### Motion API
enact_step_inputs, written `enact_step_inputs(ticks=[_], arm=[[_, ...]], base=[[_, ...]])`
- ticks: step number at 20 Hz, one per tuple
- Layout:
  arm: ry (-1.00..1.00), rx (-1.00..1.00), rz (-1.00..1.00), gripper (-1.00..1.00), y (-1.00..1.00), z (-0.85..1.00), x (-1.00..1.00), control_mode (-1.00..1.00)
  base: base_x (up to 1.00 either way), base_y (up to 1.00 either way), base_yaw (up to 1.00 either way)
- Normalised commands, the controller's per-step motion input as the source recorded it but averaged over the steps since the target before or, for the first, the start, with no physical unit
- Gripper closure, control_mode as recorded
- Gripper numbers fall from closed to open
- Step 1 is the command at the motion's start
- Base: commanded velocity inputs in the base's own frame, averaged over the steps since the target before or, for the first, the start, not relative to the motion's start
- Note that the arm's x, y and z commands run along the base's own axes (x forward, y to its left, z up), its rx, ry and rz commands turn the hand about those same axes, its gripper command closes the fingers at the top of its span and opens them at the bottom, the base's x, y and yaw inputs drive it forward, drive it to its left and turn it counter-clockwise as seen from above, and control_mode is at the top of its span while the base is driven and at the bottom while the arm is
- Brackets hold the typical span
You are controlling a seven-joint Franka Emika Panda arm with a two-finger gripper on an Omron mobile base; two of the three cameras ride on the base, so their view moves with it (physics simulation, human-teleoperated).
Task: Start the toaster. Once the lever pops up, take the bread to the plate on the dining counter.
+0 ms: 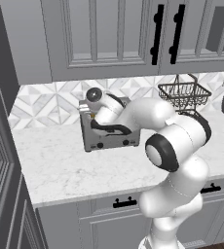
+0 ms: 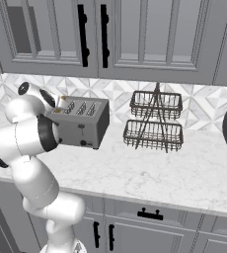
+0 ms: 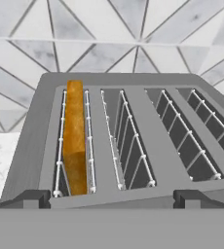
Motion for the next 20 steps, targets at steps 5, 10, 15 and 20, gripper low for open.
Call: enact_step_inputs(ticks=[5,10,15,20], arm=[[0.0,0.0,0.02,-1.0,0.0,-0.03,0.07,-1.0],[0.0,0.0,0.0,-1.0,0.0,-0.06,0.0,-1.0],[0.0,0.0,0.0,-1.0,0.0,-0.13,0.04,-1.0],[0.0,0.0,0.0,-1.0,0.05,-0.12,0.17,-1.0]], base=[[0.0,0.0,0.0],[0.0,0.0,0.0],[0.0,0.0,0.0],[0.0,0.0,0.0]])
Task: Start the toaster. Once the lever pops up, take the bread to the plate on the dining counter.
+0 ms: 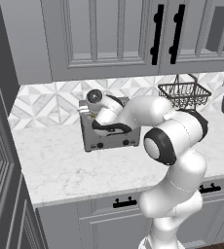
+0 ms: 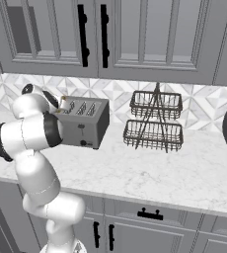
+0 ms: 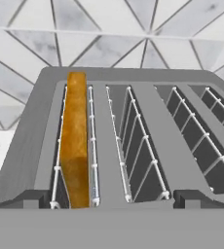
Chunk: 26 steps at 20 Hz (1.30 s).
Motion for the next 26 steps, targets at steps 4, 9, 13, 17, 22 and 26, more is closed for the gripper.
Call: enact_step_inputs(ticks=[4,9,13,17,22,26], arm=[[0.0,0.0,0.0,-1.0,0.09,-0.13,0.21,-1.0],[0.0,0.0,0.0,-1.0,0.11,-0.03,0.17,-1.0],[0.0,0.0,0.0,-1.0,0.07,0.0,0.15,-1.0],[0.02,0.0,0.0,-1.0,0.03,-0.01,0.23,-1.0],[0.04,0.0,0.0,-1.0,0.0,-0.11,0.31,-1.0],[0.01,0.0,0.0,1.0,0.0,-0.14,0.08,-1.0]], base=[[0.0,0.0,0.0],[0.0,0.0,0.0],[0.0,0.0,0.0],[0.0,0.0,0.0],[0.0,0.0,0.0],[0.0,0.0,0.0]])
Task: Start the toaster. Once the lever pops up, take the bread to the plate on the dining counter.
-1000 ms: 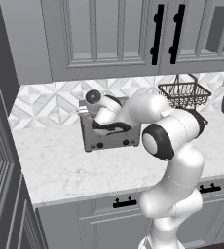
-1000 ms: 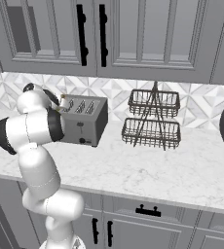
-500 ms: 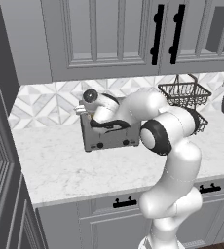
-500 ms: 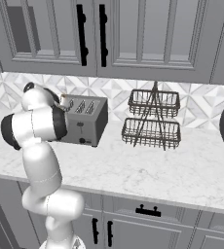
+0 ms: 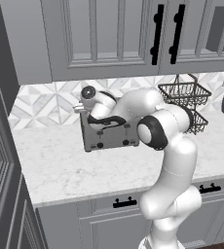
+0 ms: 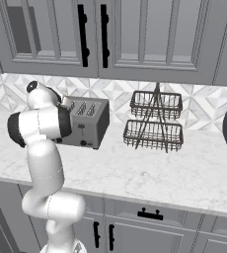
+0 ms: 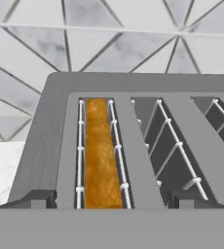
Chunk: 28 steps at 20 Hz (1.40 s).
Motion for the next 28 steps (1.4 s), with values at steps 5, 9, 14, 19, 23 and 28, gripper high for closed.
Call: enact_step_inputs(ticks=[5,9,14,19,23,28], arm=[[0.0,0.0,0.0,1.0,0.0,-0.08,0.0,-1.0],[0.0,0.0,0.0,1.0,-0.02,-0.08,0.0,-1.0],[0.0,0.0,0.0,1.0,-0.06,-0.01,0.0,-1.0],[0.0,0.0,0.0,1.0,-0.08,0.08,-0.05,-1.0],[0.0,0.0,0.0,1.0,-0.04,0.04,-0.07,-1.0],[-0.07,0.0,0.01,1.0,-0.01,0.32,-0.1,-1.0]], base=[[0.0,0.0,0.0],[0.0,0.0,0.0],[0.0,0.0,0.0],[0.0,0.0,0.0],[0.0,0.0,0.0],[0.0,0.0,0.0]])
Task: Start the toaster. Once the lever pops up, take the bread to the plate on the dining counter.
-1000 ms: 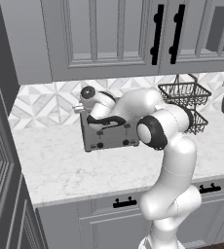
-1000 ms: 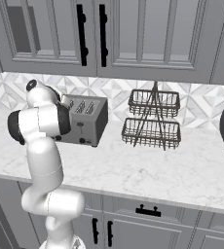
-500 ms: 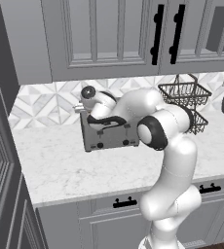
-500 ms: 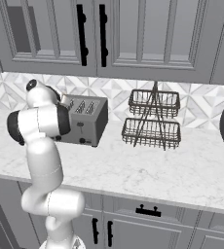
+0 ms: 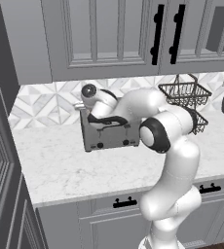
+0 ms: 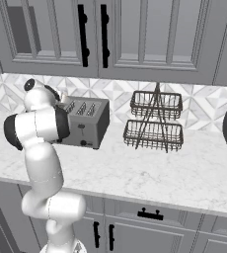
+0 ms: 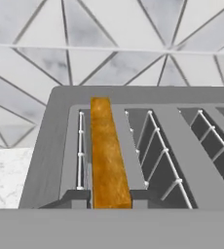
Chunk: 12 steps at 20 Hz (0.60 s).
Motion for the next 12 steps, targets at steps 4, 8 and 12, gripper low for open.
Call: enact_step_inputs(ticks=[4,8,12], arm=[[-0.13,0.0,0.04,1.0,0.0,0.42,-0.13,-1.0],[-0.15,0.0,0.05,1.0,0.0,0.24,-0.32,-1.0],[-0.19,0.0,0.05,1.0,0.0,0.27,-0.29,-1.0]], base=[[0.0,0.0,0.0],[0.0,0.0,0.0],[0.0,0.0,0.0]])
